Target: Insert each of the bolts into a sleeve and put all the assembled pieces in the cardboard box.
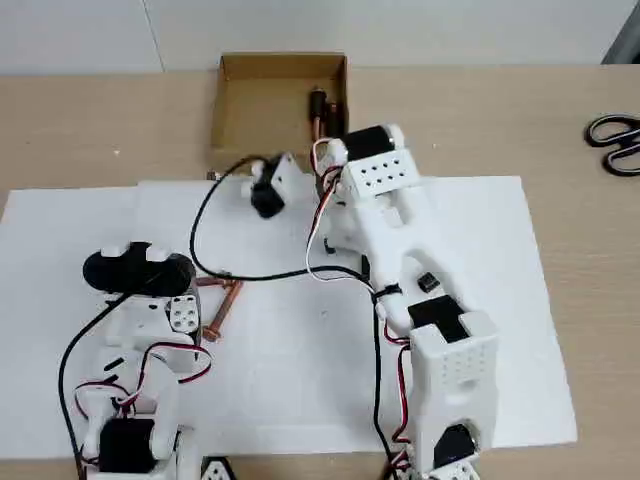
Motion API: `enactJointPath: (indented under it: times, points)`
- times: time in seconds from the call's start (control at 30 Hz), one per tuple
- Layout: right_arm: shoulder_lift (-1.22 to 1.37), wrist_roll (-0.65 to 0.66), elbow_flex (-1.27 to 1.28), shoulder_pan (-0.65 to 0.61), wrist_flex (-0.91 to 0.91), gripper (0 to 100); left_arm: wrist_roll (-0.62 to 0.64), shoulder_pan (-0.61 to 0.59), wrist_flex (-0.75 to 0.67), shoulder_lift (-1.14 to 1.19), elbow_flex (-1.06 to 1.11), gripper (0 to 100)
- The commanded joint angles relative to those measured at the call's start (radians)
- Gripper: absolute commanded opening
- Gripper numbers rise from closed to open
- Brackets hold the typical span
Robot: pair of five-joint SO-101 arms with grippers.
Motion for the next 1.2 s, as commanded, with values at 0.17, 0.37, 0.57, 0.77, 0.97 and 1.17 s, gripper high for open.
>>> enactJointPath:
  times: [0.17,0.37,0.57,0.77,0.97,1.17]
  points:
    - [-0.058,0.101,0.017,-0.012,0.001,20.9,0.000,-0.003,-0.003,-0.014,-0.087,1]
    - [-0.056,0.161,0.017,-0.004,-0.005,20.9,-0.002,-0.003,-0.003,-0.014,-0.090,1]
    - [0.001,0.213,0.015,0.013,-0.073,20.9,0.000,-0.003,-0.003,-0.014,-0.088,1]
    - [0.051,0.221,0.012,0.012,-0.128,20.8,-0.002,-0.003,-0.003,-0.014,-0.087,1]
    - [0.084,0.221,0.012,0.013,-0.133,20.8,0.000,-0.002,-0.003,-0.014,-0.084,1]
    - [0.143,0.221,0.012,0.016,-0.134,20.6,0.002,-0.002,-0.002,-0.014,-0.082,1]
